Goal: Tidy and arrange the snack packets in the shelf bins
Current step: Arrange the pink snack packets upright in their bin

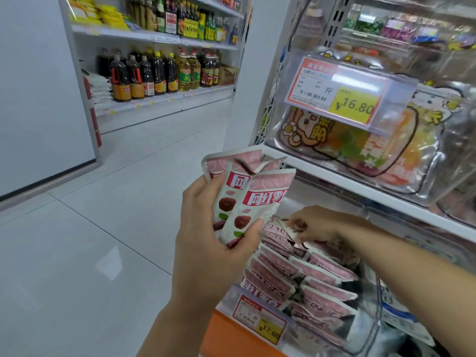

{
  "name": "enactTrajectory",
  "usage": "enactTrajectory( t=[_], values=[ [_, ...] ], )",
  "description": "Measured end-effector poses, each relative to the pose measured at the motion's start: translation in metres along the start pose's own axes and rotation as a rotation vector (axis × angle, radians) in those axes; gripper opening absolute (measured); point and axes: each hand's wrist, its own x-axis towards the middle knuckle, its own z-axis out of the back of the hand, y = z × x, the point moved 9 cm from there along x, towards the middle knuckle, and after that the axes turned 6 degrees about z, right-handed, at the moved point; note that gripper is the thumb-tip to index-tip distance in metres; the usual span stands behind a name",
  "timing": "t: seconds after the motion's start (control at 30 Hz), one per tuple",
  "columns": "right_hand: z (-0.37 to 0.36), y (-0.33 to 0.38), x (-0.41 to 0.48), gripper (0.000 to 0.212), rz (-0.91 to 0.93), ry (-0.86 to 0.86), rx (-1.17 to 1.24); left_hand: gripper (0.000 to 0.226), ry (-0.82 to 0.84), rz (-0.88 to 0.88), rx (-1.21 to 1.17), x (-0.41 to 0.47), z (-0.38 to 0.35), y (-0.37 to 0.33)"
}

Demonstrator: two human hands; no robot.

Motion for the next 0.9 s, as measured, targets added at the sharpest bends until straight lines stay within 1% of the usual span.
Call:
enactTrajectory(
  t=[0.17, 0.33, 0.43, 0.53, 0.6, 0.63, 0.77, 0.87, 0.9],
  values=[
    [-0.003, -0.006, 0.002, 0.052, -0.061, 0.04, 0.04, 0.07, 0.008, 0.0, 0.014, -0.001, 0.002, 0.004],
    [0.007, 0.006, 0.008, 0.057, -0.03, -0.004, 0.142, 0.07, 0.008, 0.003, -0.014, -0.001, 0.002, 0.003],
    [-0.006, 0.009, 0.017, 0.065, -0.027, 0.041, 0.085, 0.072, 0.001, 0.0, -0.007, -0.001, 0.001, 0.003],
    [-0.009, 0.002, 0.023, 0.074, -0.065, 0.106, 0.023, 0.074, 0.009, 0.007, -0.001, -0.001, 0.001, 0.006],
    [-0.009, -0.001, 0.024, 0.075, -0.077, 0.118, 0.002, 0.074, 0.013, 0.008, 0.001, 0.0, 0.001, 0.006],
    [-0.007, -0.001, 0.025, 0.072, -0.071, 0.102, -0.002, 0.073, 0.01, 0.0, 0.001, 0.0, 0.001, 0.006],
    [0.005, 0.006, 0.02, 0.046, -0.015, -0.038, -0.017, 0.071, 0.001, -0.035, 0.023, 0.001, 0.001, 0.002],
    [0.006, 0.017, 0.017, 0.036, 0.042, -0.077, -0.094, 0.069, -0.007, -0.052, 0.035, 0.001, 0.001, 0.0],
    [0.006, 0.02, 0.018, 0.03, 0.07, -0.089, -0.107, 0.069, -0.007, -0.053, 0.035, 0.001, 0.001, 0.0]
  ],
)
